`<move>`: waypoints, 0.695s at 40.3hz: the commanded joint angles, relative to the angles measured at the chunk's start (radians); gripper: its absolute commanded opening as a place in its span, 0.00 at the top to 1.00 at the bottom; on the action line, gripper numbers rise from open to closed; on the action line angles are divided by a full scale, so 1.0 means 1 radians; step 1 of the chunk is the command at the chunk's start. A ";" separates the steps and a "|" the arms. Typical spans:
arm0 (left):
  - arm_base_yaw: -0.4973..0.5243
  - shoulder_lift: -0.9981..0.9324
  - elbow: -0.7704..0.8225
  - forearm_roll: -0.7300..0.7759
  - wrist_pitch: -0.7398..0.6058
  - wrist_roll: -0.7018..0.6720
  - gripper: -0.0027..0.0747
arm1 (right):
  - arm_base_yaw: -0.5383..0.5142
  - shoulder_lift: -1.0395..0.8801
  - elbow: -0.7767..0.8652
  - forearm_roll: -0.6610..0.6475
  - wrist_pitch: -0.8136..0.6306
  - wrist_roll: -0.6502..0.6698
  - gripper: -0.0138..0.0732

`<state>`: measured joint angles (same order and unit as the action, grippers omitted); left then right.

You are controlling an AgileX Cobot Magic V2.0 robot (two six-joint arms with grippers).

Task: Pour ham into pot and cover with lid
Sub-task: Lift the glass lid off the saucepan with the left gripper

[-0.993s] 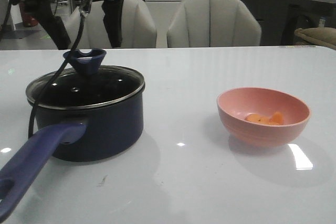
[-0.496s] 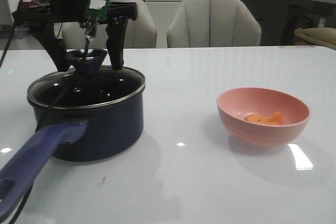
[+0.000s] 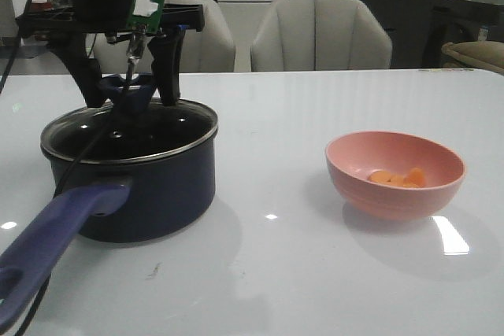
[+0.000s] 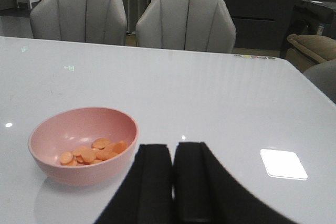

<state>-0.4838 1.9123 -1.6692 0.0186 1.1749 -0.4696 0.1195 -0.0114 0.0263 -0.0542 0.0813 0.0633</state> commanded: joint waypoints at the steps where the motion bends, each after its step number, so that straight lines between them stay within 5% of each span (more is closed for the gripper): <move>1: -0.006 -0.078 -0.043 0.006 -0.021 -0.012 0.50 | -0.001 -0.020 -0.004 -0.008 -0.081 -0.002 0.66; 15: 0.029 -0.190 -0.067 0.059 -0.016 0.039 0.50 | -0.001 -0.020 -0.004 -0.008 -0.081 -0.002 0.66; 28: 0.193 -0.345 0.026 0.113 -0.001 0.188 0.50 | -0.001 -0.020 -0.004 -0.008 -0.081 -0.002 0.66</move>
<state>-0.3439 1.6571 -1.6549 0.1021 1.2108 -0.3158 0.1195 -0.0114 0.0263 -0.0542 0.0813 0.0633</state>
